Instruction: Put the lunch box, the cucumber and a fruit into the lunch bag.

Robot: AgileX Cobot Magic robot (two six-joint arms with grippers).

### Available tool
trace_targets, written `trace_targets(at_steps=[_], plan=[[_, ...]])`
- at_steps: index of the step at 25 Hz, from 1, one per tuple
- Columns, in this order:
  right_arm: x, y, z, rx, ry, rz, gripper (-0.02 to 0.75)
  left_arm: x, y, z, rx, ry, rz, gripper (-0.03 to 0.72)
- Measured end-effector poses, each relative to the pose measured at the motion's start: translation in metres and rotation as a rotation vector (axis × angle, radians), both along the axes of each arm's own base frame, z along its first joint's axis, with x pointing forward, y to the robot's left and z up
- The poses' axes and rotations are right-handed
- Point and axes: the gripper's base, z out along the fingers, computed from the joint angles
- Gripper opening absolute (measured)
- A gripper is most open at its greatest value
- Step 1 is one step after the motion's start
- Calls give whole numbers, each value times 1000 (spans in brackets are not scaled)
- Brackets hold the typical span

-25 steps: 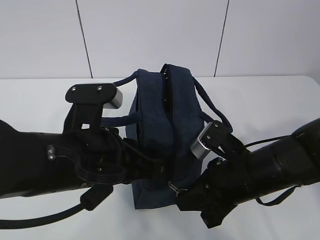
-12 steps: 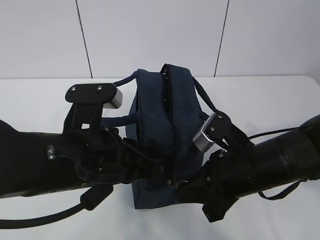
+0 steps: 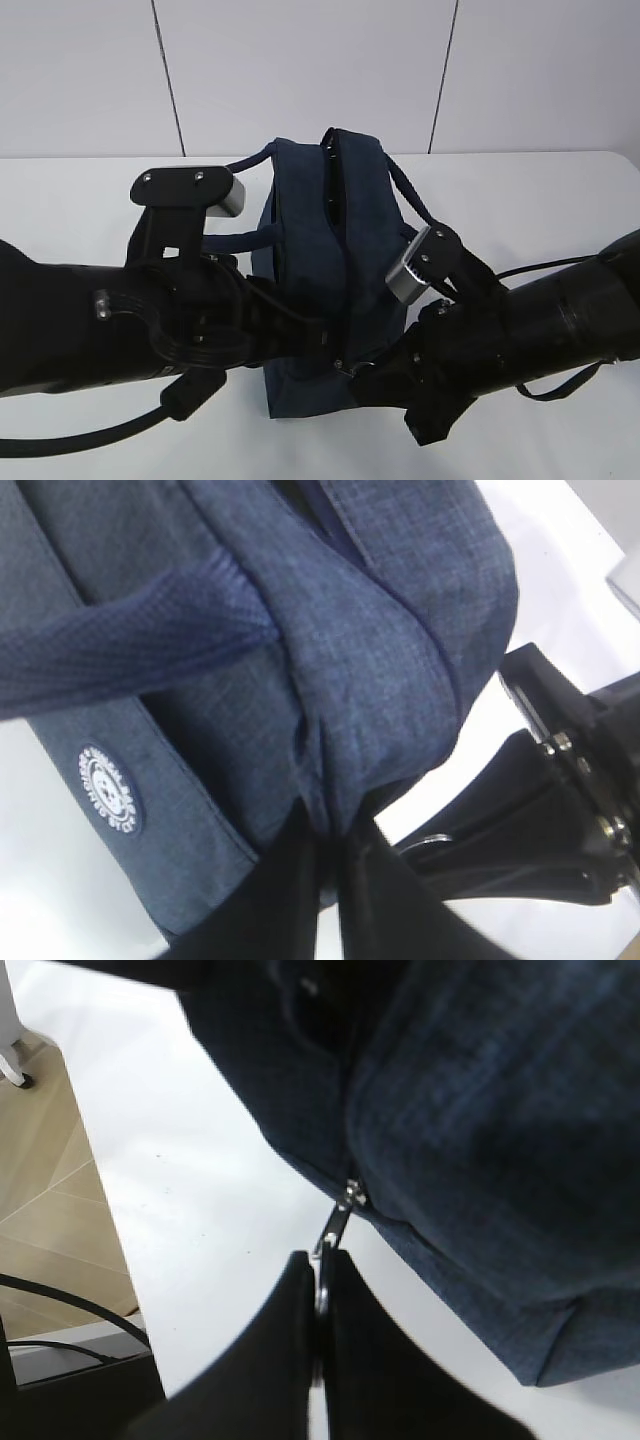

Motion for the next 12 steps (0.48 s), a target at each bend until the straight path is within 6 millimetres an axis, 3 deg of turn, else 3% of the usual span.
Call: trace_targets(at_steps=[12], plan=[[-1, 0, 1, 7, -1, 4, -13, 0, 0, 0, 0, 0, 0, 3]])
